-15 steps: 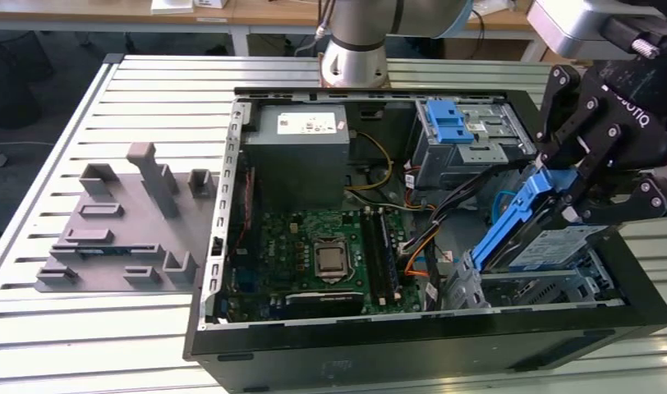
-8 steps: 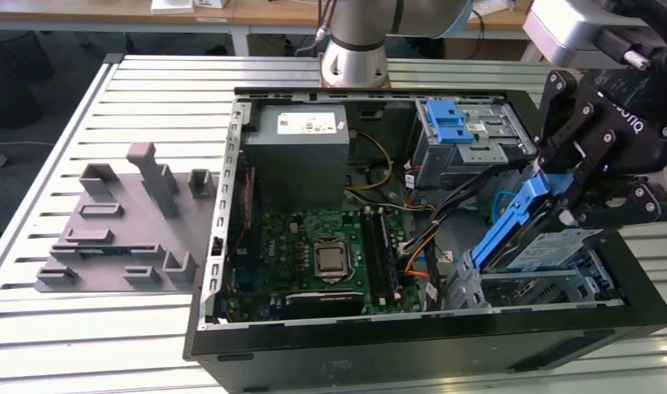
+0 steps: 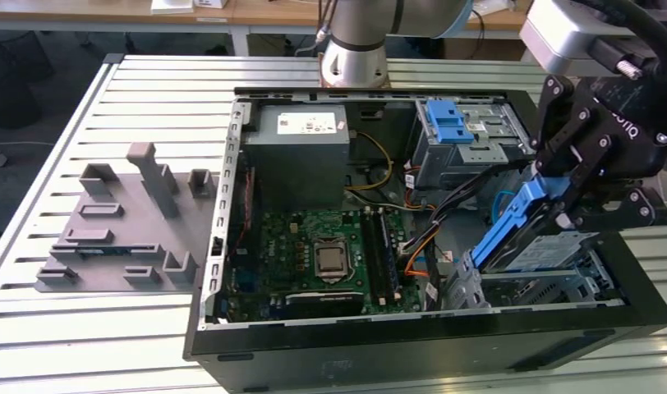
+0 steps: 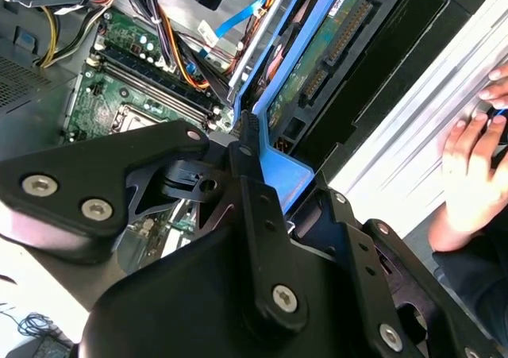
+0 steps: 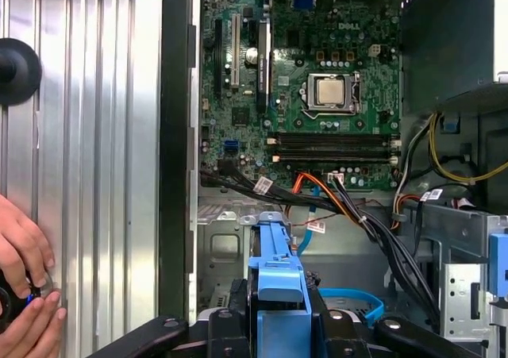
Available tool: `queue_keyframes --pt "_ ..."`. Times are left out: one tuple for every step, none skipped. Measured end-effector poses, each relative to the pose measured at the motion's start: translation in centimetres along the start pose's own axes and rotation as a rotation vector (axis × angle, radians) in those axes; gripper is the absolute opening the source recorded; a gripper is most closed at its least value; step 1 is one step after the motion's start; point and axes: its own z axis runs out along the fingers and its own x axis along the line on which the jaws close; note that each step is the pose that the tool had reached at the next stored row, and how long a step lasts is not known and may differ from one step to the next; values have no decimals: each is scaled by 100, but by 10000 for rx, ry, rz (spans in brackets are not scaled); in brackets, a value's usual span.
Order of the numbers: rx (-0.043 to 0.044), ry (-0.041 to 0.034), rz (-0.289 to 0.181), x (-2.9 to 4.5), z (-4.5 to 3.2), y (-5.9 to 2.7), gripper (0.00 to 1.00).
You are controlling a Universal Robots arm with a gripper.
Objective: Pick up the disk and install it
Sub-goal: 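Insert the disk into the insertion slot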
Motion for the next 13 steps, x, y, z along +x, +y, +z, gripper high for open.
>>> queue_keyframes --pt "0 0 1 0 5 0 36" --pt "0 0 0 0 10 0 36" --pt "0 0 0 0 15 0 36" --pt "0 0 0 0 20 0 36" --pt "0 0 0 1 26 0 36" --pt "0 0 0 1 31 -1 36" --pt "0 -1 0 1 36 -1 36" --pt "0 -1 0 1 41 -1 36" --pt "0 -1 0 1 47 -1 36" --pt "0 0 0 1 51 -1 36" --pt "0 0 0 1 57 -1 36" --pt "0 0 0 1 63 -1 36" --pt "0 0 0 1 75 -1 36"
